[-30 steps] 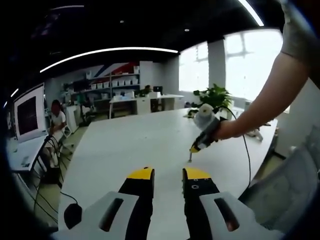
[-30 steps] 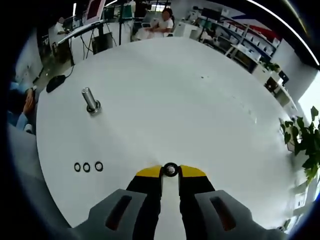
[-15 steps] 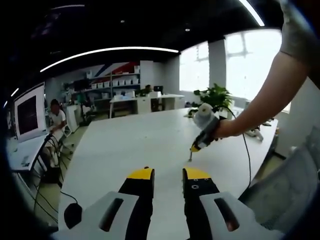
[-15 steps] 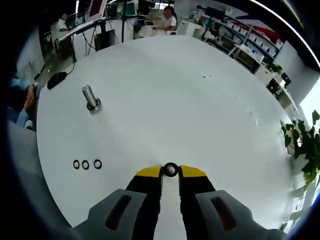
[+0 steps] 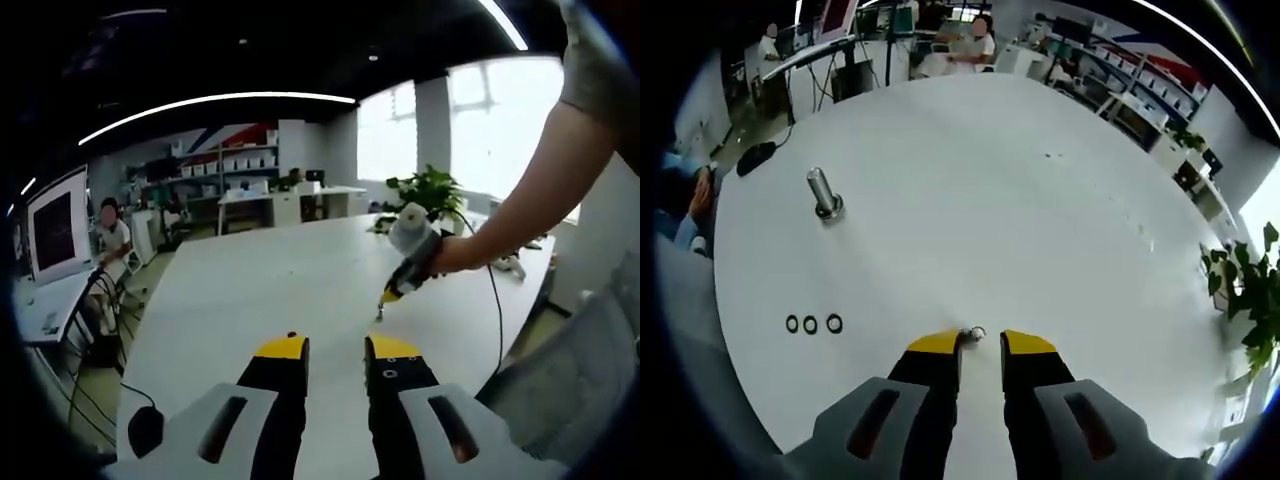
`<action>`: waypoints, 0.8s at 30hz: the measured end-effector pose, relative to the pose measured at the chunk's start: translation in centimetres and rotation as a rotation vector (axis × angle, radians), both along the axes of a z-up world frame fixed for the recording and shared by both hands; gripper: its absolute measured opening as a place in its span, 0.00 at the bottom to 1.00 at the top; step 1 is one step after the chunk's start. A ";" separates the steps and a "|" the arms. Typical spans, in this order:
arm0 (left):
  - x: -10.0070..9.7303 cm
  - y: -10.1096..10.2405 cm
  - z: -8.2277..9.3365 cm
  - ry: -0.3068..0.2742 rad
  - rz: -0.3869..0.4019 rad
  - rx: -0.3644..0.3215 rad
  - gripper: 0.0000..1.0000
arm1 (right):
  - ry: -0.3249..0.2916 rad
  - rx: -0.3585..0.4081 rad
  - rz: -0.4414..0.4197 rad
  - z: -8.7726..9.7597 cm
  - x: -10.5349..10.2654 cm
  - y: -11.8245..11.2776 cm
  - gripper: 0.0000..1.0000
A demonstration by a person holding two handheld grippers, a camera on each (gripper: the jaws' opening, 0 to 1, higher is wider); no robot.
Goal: Place the washer onto the threaded stud by aligning its center hole with the stud, sliding it down to the base, and recovering from edge contact or off-axis alignment until the washer reaches the visible bottom stop.
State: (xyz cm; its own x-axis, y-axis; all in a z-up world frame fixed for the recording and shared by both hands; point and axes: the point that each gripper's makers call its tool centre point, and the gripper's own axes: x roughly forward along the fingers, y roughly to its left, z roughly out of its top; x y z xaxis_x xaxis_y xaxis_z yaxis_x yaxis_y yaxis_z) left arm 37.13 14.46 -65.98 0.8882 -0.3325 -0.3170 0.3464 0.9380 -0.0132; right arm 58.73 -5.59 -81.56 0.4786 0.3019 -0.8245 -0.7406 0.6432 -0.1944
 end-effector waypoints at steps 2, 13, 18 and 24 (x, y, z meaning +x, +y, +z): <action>0.0 0.0 0.0 -0.001 0.000 -0.001 0.20 | 0.007 0.005 -0.010 -0.1 -0.2 -0.2 0.17; 0.1 0.0 0.2 -0.009 0.002 -0.010 0.20 | 0.024 0.012 -0.033 -0.7 -2.1 -0.8 0.17; 0.0 0.0 0.3 -0.016 0.000 -0.006 0.20 | 0.030 0.025 -0.052 -0.4 -2.7 -0.9 0.17; 0.0 0.2 0.5 -0.028 0.005 -0.002 0.20 | 0.022 0.029 -0.041 0.2 -3.4 -0.3 0.17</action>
